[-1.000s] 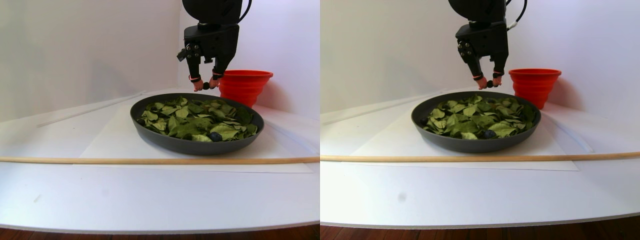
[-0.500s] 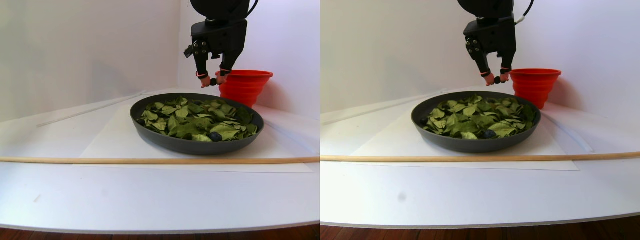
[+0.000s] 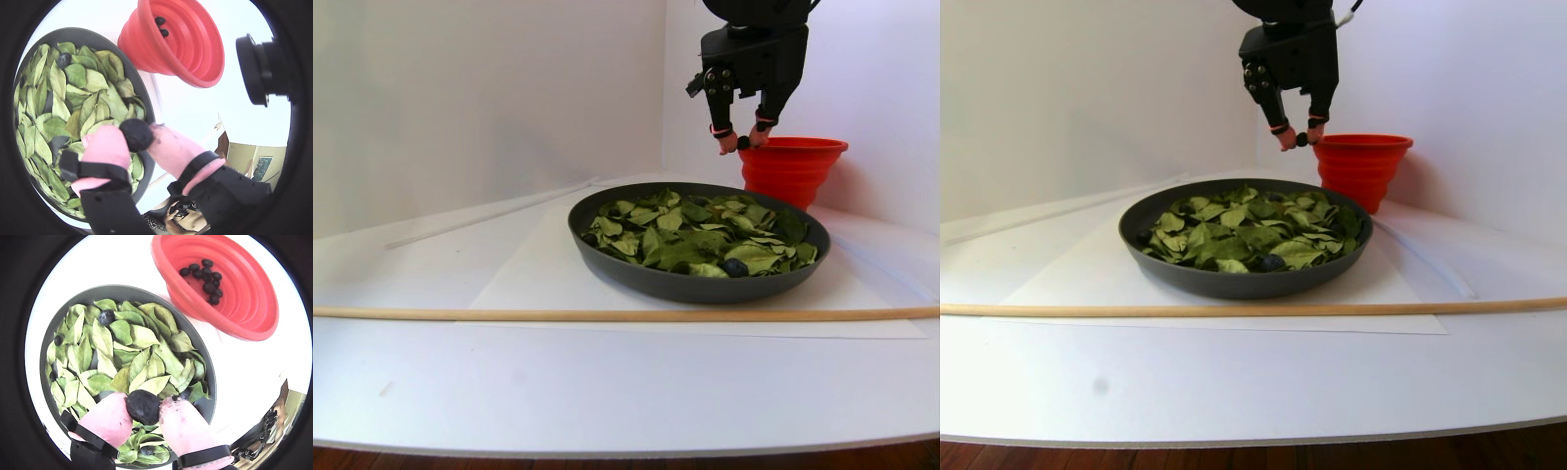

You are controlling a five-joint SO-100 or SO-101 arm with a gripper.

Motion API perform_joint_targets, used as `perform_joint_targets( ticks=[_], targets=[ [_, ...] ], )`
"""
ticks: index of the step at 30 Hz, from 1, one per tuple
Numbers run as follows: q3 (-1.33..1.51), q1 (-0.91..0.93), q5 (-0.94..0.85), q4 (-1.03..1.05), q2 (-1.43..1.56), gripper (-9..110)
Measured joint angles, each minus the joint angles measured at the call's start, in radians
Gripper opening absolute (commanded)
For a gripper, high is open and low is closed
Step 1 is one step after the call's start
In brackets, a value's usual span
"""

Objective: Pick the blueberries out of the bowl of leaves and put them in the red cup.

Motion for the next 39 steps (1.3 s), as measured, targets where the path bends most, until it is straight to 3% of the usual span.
perform_joint_targets(
  ticks=[39],
  targets=[
    [-0.288,0.106,0.034,0.0,-0.147,9]
  ],
)
